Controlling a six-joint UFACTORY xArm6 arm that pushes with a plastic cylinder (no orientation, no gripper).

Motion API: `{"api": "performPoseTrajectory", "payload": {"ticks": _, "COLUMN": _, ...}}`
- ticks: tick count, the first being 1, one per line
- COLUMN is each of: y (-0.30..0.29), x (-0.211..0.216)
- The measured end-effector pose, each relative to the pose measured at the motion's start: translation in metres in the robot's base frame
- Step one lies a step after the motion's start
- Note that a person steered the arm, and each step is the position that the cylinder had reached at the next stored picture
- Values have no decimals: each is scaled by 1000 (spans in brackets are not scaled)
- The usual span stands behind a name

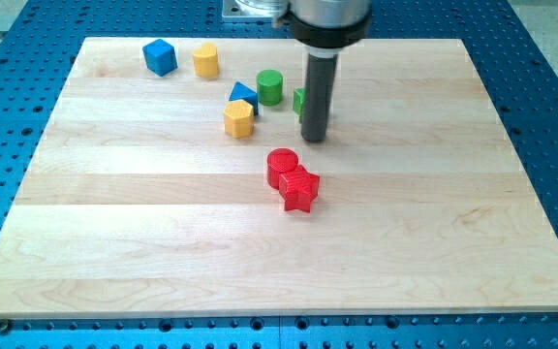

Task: Place the red blocks horizontally right to the hexagon

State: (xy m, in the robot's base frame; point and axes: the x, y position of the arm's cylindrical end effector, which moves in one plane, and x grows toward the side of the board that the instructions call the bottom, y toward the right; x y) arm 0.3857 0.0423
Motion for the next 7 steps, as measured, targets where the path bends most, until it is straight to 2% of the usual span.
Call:
{"api": "performPoseTrajectory", "payload": {"ticks": 1, "y": 12, "x": -34}}
{"api": "performPoseTrajectory", "payload": {"ticks": 2, "y": 47, "x": -15}}
{"api": "performPoseTrajectory", "payload": {"ticks": 3, "y": 70, "x": 100}}
{"api": "performPoseTrajectory", "payload": {"ticks": 4, "y": 22, "x": 159}}
{"api": "performPoseTrajectory", "payload": {"ticks": 5, "y": -24, "x": 129}}
{"api": "performPoseTrajectory", "payload": {"ticks": 6, "y": -24, "x": 80}}
{"api": "performPoseTrajectory", "payload": {"ticks": 7, "y": -12, "x": 72}}
